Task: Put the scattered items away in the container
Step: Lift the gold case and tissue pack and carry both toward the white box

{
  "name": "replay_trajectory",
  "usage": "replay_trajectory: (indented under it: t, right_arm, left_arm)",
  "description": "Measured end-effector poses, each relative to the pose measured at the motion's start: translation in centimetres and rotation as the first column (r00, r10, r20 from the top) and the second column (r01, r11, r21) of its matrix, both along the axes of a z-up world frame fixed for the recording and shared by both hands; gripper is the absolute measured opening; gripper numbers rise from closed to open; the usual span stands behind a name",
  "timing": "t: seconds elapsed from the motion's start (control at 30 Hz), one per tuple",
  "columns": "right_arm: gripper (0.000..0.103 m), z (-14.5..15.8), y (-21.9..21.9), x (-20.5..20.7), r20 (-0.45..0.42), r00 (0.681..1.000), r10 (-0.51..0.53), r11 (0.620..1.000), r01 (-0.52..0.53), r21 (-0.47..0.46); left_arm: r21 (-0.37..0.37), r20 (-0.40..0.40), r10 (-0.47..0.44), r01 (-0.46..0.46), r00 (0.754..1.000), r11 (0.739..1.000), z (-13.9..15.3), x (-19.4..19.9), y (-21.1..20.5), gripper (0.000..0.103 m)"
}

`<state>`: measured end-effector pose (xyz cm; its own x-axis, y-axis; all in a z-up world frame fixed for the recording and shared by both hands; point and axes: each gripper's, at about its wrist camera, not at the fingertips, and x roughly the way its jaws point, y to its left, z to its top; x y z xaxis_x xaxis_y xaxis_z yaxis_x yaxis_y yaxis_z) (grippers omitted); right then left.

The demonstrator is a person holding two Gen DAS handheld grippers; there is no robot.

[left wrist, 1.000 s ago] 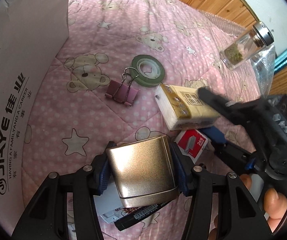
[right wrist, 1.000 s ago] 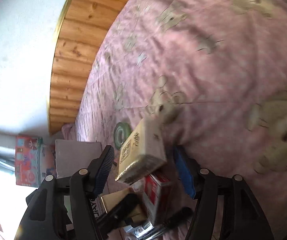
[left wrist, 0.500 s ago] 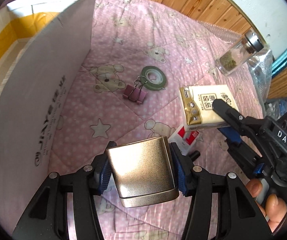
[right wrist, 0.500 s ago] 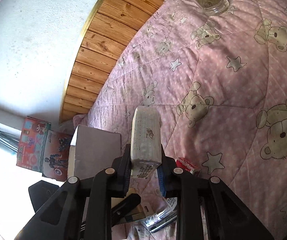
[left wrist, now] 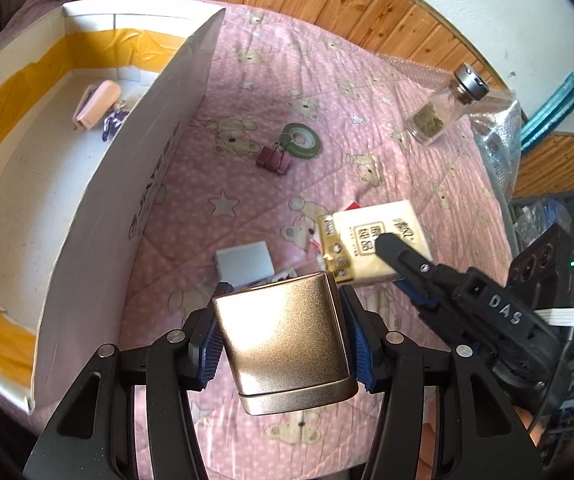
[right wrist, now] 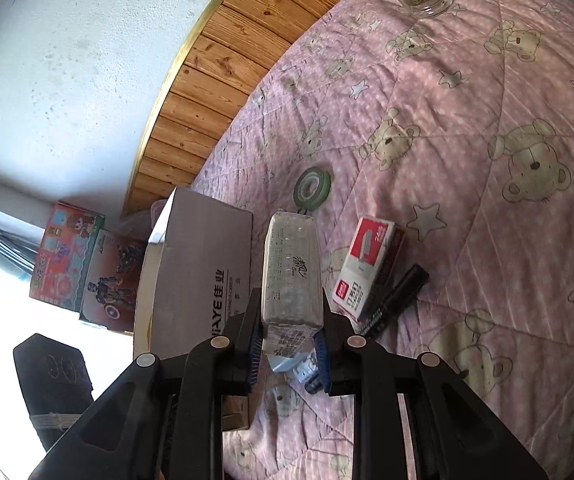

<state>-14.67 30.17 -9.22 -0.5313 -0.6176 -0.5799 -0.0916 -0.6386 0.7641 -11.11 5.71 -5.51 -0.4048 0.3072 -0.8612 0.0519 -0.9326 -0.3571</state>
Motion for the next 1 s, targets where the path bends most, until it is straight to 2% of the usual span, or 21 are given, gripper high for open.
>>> replay_trajectory:
  t: [0.43, 0.73, 1.0]
  right_arm:
    - [0.024, 0.2, -2.0, 5.2, -0.001, 0.998, 0.066, 0.996, -0.066, 0.054]
    - [0.024, 1.7, -2.5, 8.3, -0.036, 0.996, 0.082, 0.993, -0.079, 0.088]
    - [0.024, 3.6, -3.3, 10.0, -0.071, 0.991, 0.113, 0.991, -0.108, 0.078]
  left_arm:
    - [0.036, -0.057, -0.003, 0.005, 0.998, 0.999, 1.8, 4.6, -1.7, 0.055]
    - [0.049, -0.092, -0.015, 0.02, 0.996, 0.999, 2.7, 6.7, -2.0, 0.055]
    - [0.077, -0.12, -0.002, 0.012, 0.993, 0.997, 3.8, 8.0, -3.1, 0.055]
